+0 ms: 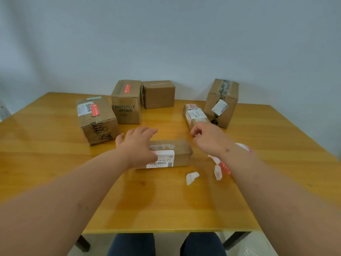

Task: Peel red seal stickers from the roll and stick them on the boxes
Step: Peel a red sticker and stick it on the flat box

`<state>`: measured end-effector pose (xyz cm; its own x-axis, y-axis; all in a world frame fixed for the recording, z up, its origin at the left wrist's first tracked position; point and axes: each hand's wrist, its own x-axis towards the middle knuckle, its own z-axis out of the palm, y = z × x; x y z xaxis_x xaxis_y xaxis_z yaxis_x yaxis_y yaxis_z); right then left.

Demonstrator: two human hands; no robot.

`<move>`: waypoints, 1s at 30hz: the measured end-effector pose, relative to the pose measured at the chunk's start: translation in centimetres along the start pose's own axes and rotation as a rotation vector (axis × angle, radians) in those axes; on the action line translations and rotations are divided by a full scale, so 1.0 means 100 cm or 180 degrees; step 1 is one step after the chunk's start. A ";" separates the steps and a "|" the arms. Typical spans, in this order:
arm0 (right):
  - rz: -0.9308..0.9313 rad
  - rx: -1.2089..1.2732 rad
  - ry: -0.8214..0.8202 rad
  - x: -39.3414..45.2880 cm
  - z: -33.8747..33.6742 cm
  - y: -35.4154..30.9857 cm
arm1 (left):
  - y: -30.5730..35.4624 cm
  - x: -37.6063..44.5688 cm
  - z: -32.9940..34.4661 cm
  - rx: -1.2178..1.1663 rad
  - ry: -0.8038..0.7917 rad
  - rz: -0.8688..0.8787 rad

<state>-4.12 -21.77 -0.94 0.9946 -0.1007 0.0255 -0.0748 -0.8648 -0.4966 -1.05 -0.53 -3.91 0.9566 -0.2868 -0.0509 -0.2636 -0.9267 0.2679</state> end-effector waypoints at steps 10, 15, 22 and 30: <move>0.1123 -0.0168 -0.0773 -0.019 -0.051 0.063 | 0.078 0.013 0.000 -0.0346 0.0381 0.0421; 0.0967 0.0058 -0.0963 -0.031 -0.055 0.077 | 0.108 0.013 0.007 -0.0488 0.0245 0.0534; 0.0831 -0.0267 -0.0695 -0.029 -0.043 0.069 | 0.131 0.000 0.025 -0.0764 0.0340 0.0910; 0.0956 0.0071 -0.0618 -0.034 -0.043 0.068 | 0.142 -0.010 0.040 -0.0976 0.0137 0.0969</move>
<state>-8.31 -29.45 -0.65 0.9237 -0.2515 -0.2888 -0.3665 -0.7996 -0.4757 -6.30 -14.37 -3.95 0.8470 -0.5194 0.1130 -0.4916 -0.6846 0.5382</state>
